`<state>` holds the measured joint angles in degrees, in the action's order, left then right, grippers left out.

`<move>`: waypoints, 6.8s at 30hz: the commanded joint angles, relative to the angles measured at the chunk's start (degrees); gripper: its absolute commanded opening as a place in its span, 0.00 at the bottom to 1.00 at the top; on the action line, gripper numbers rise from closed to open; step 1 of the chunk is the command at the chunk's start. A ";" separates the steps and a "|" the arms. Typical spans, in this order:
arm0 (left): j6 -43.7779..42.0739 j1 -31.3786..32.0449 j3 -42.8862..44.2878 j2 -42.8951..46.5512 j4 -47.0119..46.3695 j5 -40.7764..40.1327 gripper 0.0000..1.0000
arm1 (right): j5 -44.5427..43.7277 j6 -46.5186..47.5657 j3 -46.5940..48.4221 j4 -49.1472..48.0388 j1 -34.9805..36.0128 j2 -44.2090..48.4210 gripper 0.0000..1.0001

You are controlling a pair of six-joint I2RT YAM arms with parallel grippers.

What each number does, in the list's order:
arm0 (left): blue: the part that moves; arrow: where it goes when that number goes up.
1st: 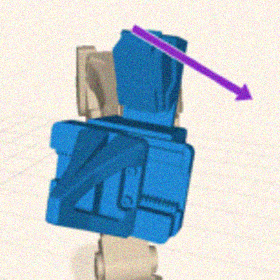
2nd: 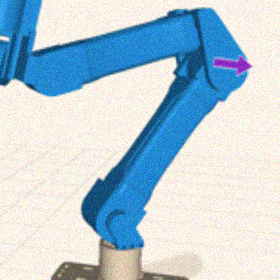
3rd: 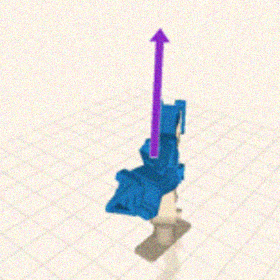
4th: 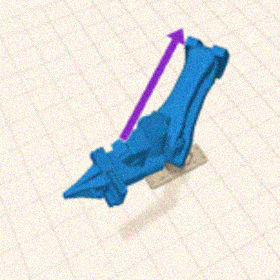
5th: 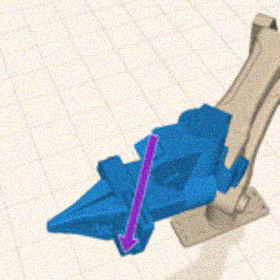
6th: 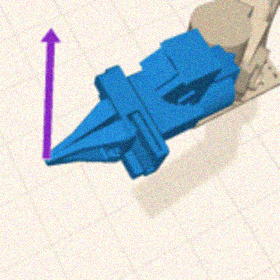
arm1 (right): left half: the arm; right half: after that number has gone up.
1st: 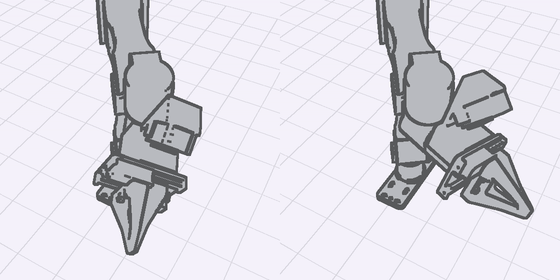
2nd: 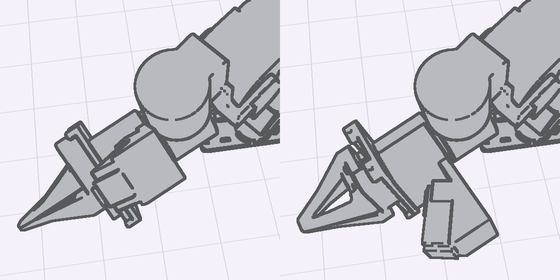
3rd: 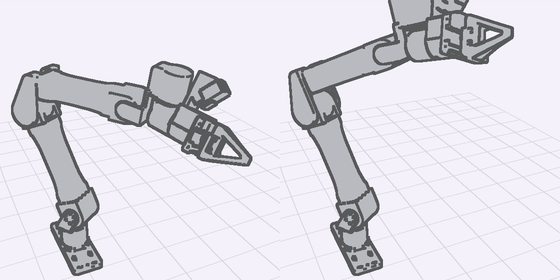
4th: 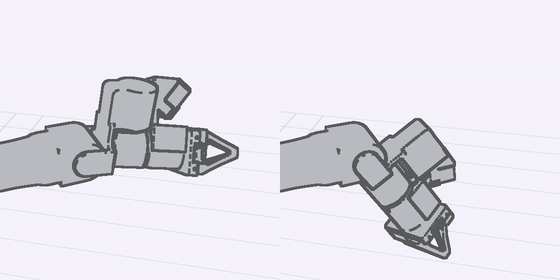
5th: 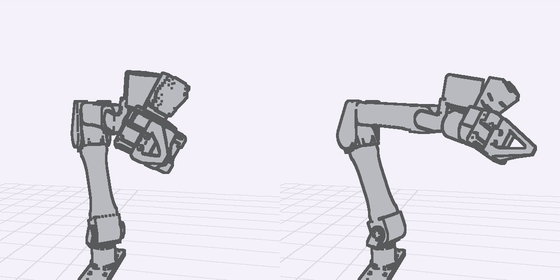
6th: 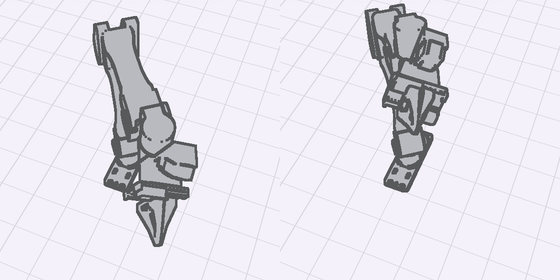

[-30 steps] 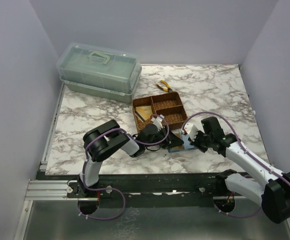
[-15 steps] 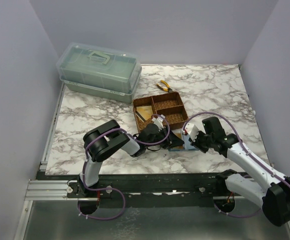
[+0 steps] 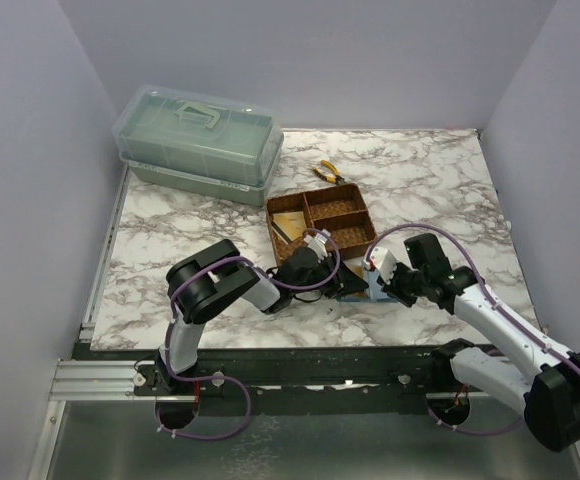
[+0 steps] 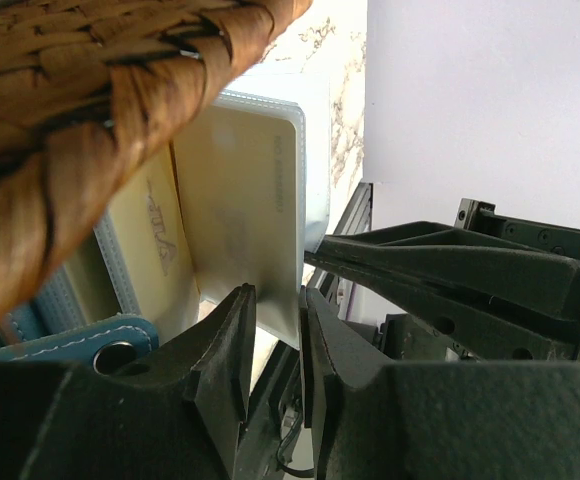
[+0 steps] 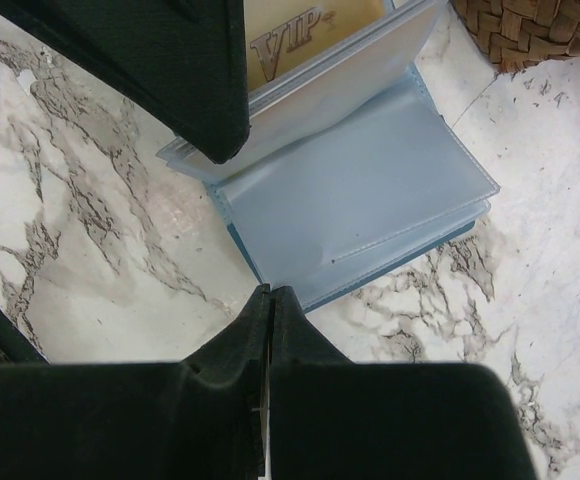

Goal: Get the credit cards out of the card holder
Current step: Remove the credit card from the card holder.

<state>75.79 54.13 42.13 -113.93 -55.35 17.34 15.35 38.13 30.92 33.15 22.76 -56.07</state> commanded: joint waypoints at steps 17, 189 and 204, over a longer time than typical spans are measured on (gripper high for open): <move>-1.30 0.98 -0.43 -0.79 11.10 1.03 0.29 | -3.25 -1.56 1.58 -0.03 -0.84 0.61 0.23; 2.69 -3.68 0.85 -0.24 3.32 2.61 0.41 | 11.75 8.63 -7.63 -29.05 -2.64 -2.34 0.99; 2.78 -3.64 0.68 -0.50 3.23 2.70 0.41 | 9.81 6.53 -6.57 -30.24 -2.88 -2.19 1.00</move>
<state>77.54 50.63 42.65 -112.53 -53.32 18.79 26.15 45.95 23.09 4.84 20.49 -58.48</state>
